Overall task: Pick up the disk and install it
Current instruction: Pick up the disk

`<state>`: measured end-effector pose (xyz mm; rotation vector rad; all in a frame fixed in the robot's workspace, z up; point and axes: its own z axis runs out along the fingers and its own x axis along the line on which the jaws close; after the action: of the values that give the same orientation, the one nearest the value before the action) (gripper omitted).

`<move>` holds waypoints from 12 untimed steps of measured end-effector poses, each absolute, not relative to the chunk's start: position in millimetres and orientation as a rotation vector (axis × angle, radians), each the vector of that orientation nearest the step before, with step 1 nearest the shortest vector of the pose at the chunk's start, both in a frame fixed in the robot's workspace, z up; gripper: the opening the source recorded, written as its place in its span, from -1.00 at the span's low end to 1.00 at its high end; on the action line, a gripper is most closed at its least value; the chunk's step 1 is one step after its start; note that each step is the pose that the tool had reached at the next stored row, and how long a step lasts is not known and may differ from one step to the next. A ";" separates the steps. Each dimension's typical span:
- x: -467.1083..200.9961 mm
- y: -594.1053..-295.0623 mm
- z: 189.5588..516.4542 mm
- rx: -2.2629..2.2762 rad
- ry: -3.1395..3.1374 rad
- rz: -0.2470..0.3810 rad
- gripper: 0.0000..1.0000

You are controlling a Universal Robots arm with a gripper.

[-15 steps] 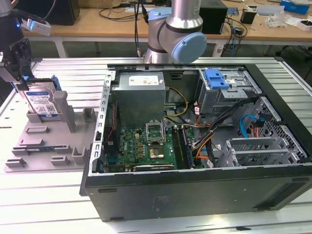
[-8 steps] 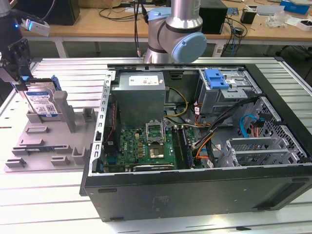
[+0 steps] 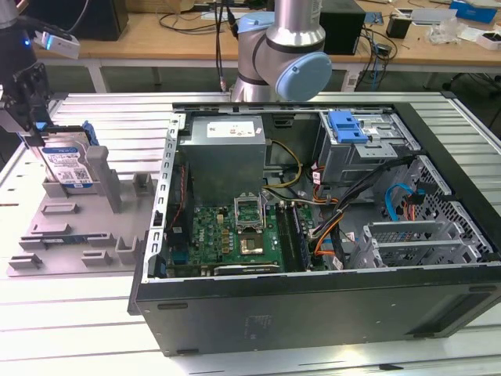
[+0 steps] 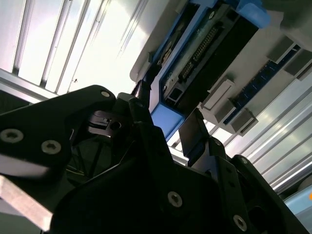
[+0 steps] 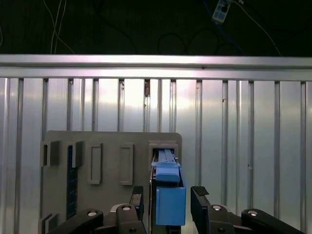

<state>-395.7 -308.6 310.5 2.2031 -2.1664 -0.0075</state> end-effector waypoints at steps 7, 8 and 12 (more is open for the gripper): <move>-395.7 -307.4 308.6 2.203 -2.167 -0.007 0.02; -395.7 -306.9 308.1 2.203 -2.167 -0.007 0.02; -395.9 -306.7 306.1 2.203 -2.166 -0.007 0.02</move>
<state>-395.9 -306.7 306.1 2.2032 -2.1664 -0.0073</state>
